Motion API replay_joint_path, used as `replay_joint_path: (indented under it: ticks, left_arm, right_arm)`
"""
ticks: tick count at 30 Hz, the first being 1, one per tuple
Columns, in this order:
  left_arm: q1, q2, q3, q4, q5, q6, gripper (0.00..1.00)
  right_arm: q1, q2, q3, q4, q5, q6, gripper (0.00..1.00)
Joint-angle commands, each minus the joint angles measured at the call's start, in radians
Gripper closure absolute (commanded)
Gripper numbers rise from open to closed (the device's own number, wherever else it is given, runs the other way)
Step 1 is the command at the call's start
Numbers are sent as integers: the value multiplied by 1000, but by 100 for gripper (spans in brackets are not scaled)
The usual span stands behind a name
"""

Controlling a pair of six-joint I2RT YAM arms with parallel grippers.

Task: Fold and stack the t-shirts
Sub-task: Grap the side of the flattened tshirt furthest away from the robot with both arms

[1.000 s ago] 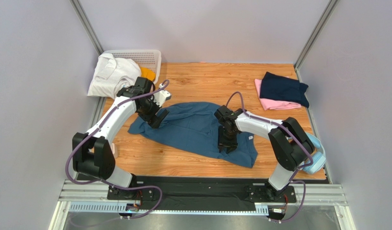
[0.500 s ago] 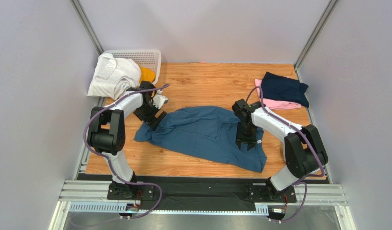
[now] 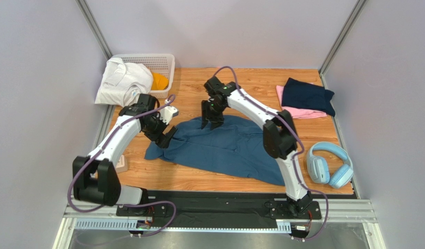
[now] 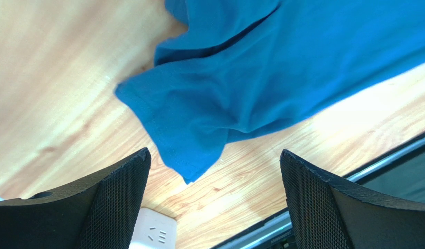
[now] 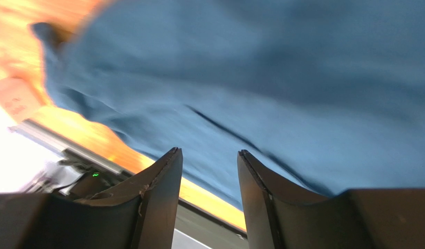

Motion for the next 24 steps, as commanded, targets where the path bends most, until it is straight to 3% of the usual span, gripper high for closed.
replay_joint_path:
  ticks: [1,5,8,14,17,21,24]
  left_arm:
    - [-1,-152,8,-24,103,-11,0]
    - [19,-166,12,7,93,-29,0]
    - [28,-87,37,-1,137,-37,0]
    - [28,-34,-15,-13,200,9,0]
    - [28,-80,-57,-15,204,58,0]
    - [-7,-64,-49,-28,241,54,0]
    - [-94,-16,-3,-59,244,44,0]
  right_arm:
    - [20,208,265,-39,-222,-27,50]
    - [40,332,490,-50,-366,-73,41]
    - [49,320,496,-18,-342,-165,33]
    - [63,176,309,133,21,-398,26]
    - [54,223,351,150,110,-460,23]
    - [-35,377,621,12,87,-327,28]
    - [-142,302,473,100,-111,-220,32]
